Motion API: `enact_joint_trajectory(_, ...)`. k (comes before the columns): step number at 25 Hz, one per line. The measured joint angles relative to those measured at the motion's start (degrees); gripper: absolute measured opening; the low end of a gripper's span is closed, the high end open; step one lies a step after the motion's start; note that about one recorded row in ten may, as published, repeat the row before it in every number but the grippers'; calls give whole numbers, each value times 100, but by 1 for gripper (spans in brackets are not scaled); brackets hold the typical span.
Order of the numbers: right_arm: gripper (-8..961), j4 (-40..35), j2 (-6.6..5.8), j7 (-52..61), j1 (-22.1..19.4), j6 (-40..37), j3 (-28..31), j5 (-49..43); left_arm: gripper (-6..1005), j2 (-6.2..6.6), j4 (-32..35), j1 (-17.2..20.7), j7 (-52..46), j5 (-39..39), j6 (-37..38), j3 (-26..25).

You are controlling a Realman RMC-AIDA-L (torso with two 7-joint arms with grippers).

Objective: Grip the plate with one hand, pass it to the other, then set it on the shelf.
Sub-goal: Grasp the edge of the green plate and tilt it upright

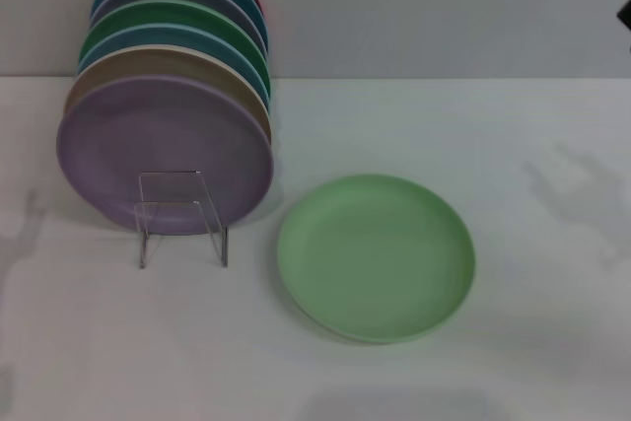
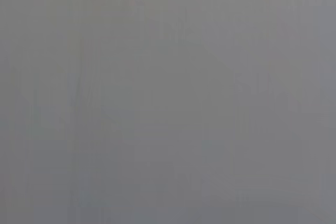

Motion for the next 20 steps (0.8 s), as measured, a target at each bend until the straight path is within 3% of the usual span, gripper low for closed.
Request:
enact_joint_trajectory(5, 585, 975, -14, 1504, -29, -940, -17, -883, 813, 0, -5, -12, -1, 2, -8, 0)
enact_joint_trajectory(10, 585, 2038, -18, 3543, 123, -1846, -88, -2732, 813, 0, -50, -10, -6, 12, -35, 0)
enact_joint_trajectory(11, 585, 2268, -24, 4179, 227, -1951, -89, -3337, 813, 0, -51, -10, -7, 14, -37, 0)
enact_joint_trajectory(12, 585, 2603, -50, 5442, 520, -1970, -80, -4595, 813, 0, -50, -10, -7, 13, -38, 0)
enact_joint_trajectory(13, 585, 2603, -50, 5442, 520, -1970, -80, -4595, 813, 0, -47, -15, -8, 18, -41, 0)
enact_joint_trajectory(16, 585, 2826, -64, 6951, 1058, -1701, -87, -6430, 813, 0, -48, -41, -8, 35, -58, 0)
enact_joint_trajectory(17, 585, 2755, -47, 7549, 1468, -1407, -159, -7436, 813, 0, -48, -52, -9, 35, -68, 0)
enact_joint_trajectory(18, 585, 2755, -47, 7549, 1468, -1407, -159, -7436, 813, 0, -48, -64, -9, 40, -87, 2)
enact_joint_trajectory(20, 585, 2518, -43, 8120, 1925, -1051, -265, -8278, 813, 0, -59, -72, -9, 43, -114, 18)
